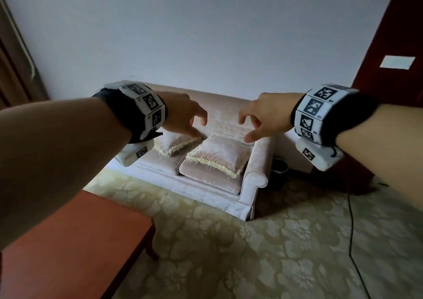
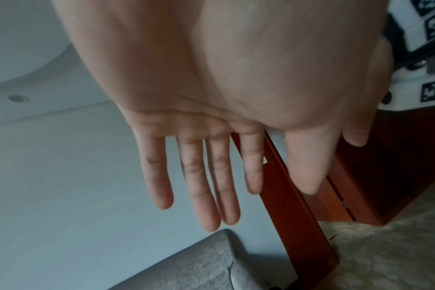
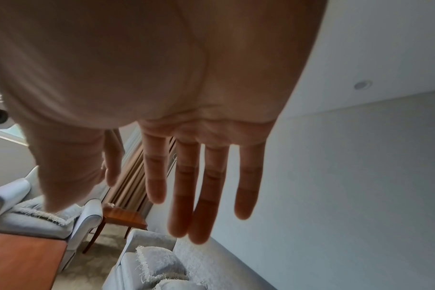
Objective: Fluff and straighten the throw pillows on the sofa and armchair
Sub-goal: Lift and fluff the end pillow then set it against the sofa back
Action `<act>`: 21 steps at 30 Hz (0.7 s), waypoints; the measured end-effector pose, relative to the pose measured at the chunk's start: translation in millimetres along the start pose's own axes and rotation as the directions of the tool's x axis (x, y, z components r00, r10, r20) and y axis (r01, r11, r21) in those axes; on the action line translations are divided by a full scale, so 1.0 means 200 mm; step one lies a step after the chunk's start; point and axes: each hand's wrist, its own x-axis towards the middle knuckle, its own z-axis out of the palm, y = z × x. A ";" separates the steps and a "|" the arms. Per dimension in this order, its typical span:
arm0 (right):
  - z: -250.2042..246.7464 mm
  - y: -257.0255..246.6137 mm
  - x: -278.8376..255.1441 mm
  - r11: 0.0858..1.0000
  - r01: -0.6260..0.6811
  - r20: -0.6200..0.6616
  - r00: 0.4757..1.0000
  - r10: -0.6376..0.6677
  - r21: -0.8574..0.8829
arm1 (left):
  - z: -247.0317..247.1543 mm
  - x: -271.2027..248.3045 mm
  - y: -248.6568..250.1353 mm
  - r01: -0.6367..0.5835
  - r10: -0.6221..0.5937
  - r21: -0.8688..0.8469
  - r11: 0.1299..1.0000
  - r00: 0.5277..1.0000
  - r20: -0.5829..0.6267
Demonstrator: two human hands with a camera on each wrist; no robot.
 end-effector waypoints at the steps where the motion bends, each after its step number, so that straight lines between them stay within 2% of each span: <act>1: 0.02 0.06 0.15 1.000 0.000 0.002 1.000 0.000 0.009 | 0.00 0.12 -0.09 0.004 -0.004 -0.009 1.000 1.000 -0.004; 6: 0.08 0.34 0.85 0.999 0.007 0.046 0.999 -0.008 0.036 | 0.05 0.70 -0.49 0.000 0.000 -0.020 1.000 0.999 0.039; 12: 0.17 0.61 1.61 0.993 0.013 0.087 0.996 -0.024 0.121 | 0.24 1.42 -0.93 -0.034 0.039 -0.043 0.998 0.991 0.126; 18: 0.37 0.93 2.37 0.984 -0.074 0.128 0.990 0.054 0.164 | 0.46 2.29 -1.32 -0.162 0.169 -0.073 0.984 0.981 0.099; 21: 0.47 1.07 2.73 0.973 -0.136 0.183 0.978 0.102 0.188 | 0.59 2.71 -1.49 -0.217 0.231 -0.115 0.969 0.964 0.129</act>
